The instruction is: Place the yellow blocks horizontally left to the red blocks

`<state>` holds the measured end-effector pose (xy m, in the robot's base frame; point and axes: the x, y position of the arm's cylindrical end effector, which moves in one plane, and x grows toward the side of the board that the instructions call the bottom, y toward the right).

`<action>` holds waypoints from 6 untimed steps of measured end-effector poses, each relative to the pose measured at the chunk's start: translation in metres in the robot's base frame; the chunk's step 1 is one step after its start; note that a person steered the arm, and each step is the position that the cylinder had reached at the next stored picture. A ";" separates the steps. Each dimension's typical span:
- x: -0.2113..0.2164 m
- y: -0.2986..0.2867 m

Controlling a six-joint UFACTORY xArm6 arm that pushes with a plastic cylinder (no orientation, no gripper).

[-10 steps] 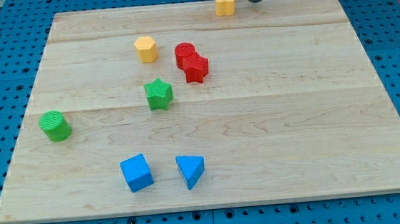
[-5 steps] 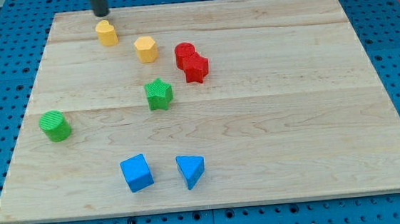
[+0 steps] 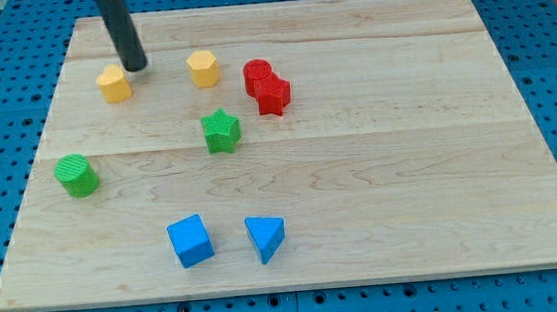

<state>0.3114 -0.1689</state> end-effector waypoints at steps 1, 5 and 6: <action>0.029 -0.011; -0.010 0.113; 0.016 0.044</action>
